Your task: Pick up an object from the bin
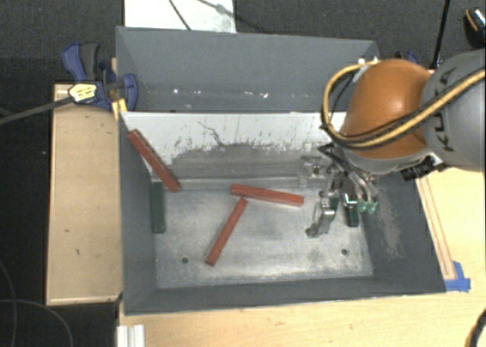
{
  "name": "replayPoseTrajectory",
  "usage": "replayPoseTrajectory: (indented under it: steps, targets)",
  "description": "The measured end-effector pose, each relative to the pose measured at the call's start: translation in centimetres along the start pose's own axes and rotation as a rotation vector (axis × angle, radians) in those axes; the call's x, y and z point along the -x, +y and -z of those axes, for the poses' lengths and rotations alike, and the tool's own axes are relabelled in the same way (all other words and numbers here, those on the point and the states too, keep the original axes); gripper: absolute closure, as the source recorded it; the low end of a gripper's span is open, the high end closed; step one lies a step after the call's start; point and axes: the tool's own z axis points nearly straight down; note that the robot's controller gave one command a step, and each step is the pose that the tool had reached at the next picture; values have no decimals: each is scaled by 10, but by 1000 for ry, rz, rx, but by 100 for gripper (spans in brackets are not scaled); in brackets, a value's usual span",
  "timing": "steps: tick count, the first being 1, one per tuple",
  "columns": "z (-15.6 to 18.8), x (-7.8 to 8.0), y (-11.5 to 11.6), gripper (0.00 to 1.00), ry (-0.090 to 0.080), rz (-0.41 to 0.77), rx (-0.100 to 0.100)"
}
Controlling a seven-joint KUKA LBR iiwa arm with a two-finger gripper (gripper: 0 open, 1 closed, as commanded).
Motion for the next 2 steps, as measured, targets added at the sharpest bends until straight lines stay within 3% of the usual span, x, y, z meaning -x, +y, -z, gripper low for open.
replayPoseTrajectory:
  steps: [1, 2]
  targets:
    - [-79, 39, -17, 0, -1, 62, 0]
    - [-106, 41, 29, 0, -1, -97, 2]
